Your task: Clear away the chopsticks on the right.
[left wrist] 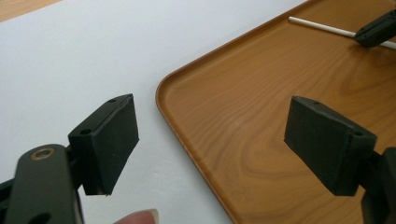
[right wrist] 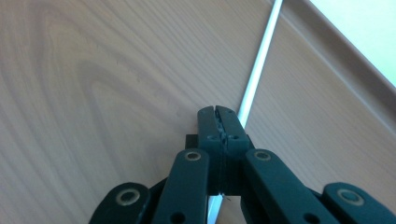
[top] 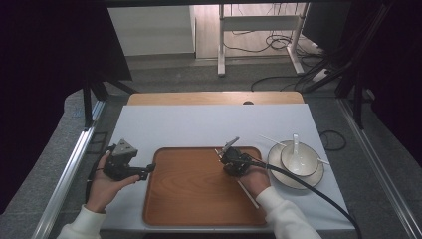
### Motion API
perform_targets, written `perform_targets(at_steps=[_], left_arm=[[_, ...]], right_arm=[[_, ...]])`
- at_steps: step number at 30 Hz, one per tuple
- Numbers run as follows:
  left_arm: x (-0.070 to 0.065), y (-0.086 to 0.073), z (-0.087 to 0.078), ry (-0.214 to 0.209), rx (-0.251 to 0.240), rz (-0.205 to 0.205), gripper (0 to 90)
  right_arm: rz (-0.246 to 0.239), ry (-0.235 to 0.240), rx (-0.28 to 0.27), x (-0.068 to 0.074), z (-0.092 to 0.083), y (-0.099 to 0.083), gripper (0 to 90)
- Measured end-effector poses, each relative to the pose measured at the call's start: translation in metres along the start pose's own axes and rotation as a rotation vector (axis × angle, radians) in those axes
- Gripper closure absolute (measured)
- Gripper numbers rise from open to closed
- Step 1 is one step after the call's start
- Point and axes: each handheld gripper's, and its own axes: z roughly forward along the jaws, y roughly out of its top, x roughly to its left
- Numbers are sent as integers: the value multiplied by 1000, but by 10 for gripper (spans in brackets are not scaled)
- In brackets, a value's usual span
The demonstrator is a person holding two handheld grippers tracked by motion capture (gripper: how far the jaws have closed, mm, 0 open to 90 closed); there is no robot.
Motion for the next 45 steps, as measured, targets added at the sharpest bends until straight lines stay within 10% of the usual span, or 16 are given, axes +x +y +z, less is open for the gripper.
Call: perform_targets(at_steps=[45], left_arm=[[0,0,1,0,3,5,170]], right_arm=[[112,-163,46,-30,-24,-38,900]])
